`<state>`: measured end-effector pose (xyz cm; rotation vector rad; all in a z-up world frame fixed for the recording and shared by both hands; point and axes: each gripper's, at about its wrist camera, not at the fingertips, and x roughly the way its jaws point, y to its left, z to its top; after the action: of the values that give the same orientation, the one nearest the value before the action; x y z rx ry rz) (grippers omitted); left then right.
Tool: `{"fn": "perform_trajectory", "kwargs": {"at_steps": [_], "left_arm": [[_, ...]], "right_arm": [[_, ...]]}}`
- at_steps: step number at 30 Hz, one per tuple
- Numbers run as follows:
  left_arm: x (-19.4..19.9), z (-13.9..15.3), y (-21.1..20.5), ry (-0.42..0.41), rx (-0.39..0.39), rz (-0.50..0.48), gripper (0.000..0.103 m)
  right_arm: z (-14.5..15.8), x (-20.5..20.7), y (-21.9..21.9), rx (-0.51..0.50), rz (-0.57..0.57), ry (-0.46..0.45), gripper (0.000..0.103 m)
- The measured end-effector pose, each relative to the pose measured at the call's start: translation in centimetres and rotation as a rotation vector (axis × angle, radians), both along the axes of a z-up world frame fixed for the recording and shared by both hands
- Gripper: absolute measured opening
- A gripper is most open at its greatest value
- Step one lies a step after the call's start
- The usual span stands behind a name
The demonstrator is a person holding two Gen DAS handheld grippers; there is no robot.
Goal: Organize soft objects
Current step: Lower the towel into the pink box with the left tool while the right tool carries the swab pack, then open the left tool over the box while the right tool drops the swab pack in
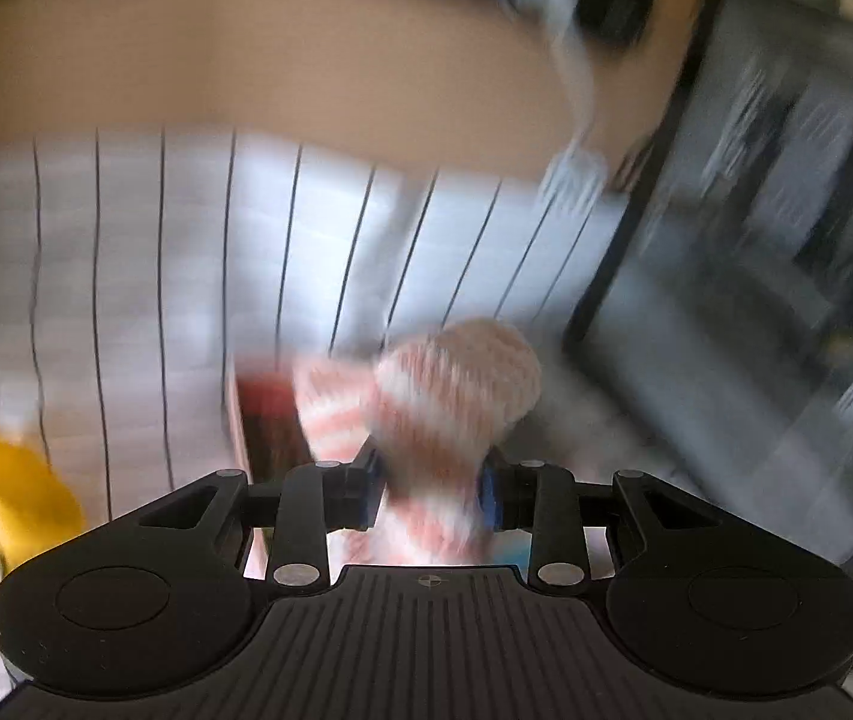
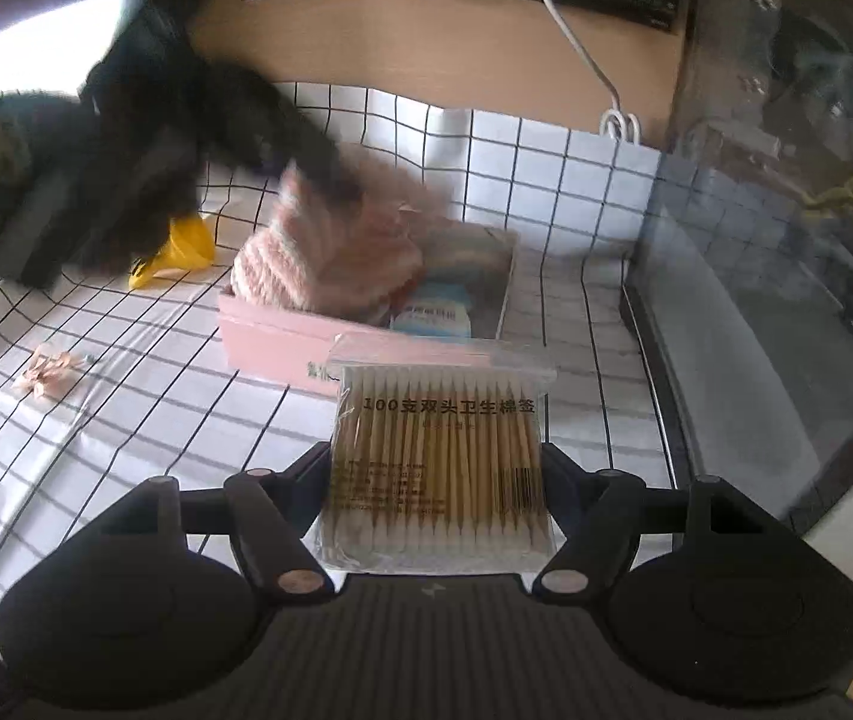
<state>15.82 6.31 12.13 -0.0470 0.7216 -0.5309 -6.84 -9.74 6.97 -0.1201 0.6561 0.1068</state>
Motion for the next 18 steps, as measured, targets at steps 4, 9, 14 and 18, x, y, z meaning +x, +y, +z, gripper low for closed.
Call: {"fn": "perform_trajectory", "kwargs": {"at_steps": [4, 9, 14, 18], "left_arm": [[2.1, -4.8, -1.4, 0.129, 0.081, 0.009, 0.034], [1.4, -6.8, -2.7, 0.094, 0.169, -0.06, 0.034], [0.1, -6.6, -2.7, 0.015, 0.204, -0.086, 0.034], [-2.0, -5.7, -2.1, -0.109, 0.257, -0.093, 0.034]], "right_arm": [[1.4, 1.7, 0.6, -0.001, 0.032, -0.04, 0.072], [4.4, 5.0, -0.4, 0.062, 0.057, -0.088, 0.072], [6.5, 11.1, -1.0, 0.186, 0.078, -0.118, 0.072], [4.6, 18.2, -0.4, 0.341, 0.135, 0.005, 0.072]]}}
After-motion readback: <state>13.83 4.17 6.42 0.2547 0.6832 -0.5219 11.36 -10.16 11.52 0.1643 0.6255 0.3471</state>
